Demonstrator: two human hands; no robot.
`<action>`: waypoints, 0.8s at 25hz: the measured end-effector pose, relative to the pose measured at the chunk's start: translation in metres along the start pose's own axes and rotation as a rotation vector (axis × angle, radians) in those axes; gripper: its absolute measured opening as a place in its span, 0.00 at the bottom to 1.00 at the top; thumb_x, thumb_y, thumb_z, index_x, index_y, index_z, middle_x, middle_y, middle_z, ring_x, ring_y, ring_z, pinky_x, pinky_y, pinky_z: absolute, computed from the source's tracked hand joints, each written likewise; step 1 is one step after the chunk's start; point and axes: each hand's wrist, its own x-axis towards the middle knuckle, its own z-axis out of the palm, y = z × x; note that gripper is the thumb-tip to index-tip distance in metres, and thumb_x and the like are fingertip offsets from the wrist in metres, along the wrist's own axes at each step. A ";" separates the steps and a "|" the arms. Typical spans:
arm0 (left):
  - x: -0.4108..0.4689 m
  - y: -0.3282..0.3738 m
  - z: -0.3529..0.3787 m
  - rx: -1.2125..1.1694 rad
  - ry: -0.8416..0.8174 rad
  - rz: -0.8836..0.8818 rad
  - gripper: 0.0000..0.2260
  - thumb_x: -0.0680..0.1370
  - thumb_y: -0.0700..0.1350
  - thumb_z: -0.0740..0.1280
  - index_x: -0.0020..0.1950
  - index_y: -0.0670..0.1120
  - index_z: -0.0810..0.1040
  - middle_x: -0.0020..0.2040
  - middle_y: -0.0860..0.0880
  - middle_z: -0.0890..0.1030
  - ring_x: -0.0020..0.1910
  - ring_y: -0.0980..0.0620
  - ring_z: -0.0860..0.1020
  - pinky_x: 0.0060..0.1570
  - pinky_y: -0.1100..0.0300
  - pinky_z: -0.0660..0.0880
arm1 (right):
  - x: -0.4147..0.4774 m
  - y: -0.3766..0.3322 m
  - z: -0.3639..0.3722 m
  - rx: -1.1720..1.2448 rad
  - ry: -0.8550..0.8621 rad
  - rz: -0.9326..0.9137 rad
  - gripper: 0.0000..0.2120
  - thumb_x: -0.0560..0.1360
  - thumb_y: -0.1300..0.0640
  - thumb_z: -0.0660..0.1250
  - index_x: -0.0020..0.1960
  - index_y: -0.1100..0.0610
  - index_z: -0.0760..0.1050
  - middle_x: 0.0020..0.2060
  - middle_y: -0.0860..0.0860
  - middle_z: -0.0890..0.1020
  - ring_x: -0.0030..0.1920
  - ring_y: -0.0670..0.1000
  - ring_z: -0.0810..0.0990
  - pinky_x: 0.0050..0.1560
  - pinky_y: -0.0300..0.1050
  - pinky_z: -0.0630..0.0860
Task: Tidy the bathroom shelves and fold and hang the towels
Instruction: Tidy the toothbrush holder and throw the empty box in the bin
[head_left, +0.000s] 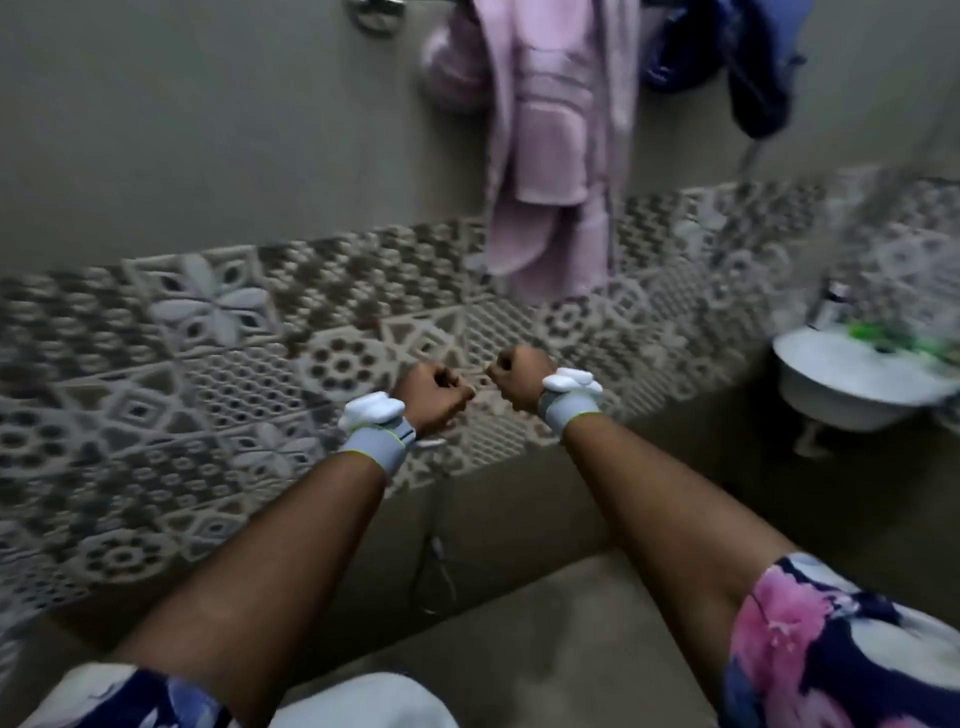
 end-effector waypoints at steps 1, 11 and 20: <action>0.000 0.017 0.043 0.011 -0.056 0.009 0.09 0.74 0.42 0.69 0.34 0.45 0.76 0.37 0.38 0.82 0.31 0.44 0.78 0.33 0.52 0.79 | -0.015 0.039 -0.020 -0.009 0.032 0.055 0.16 0.78 0.53 0.62 0.39 0.64 0.76 0.42 0.66 0.82 0.44 0.65 0.81 0.46 0.55 0.78; -0.091 0.240 0.438 0.101 -0.763 0.435 0.04 0.71 0.44 0.71 0.38 0.44 0.83 0.35 0.45 0.83 0.29 0.52 0.76 0.36 0.60 0.76 | -0.275 0.395 -0.239 0.029 0.482 0.860 0.13 0.76 0.51 0.65 0.40 0.59 0.81 0.42 0.60 0.85 0.46 0.60 0.83 0.49 0.45 0.77; -0.225 0.397 0.623 0.145 -1.268 0.907 0.06 0.73 0.45 0.70 0.36 0.49 0.79 0.37 0.44 0.83 0.32 0.45 0.81 0.23 0.68 0.71 | -0.486 0.502 -0.333 0.050 0.829 1.278 0.17 0.78 0.53 0.64 0.36 0.62 0.79 0.35 0.61 0.84 0.26 0.53 0.78 0.37 0.43 0.78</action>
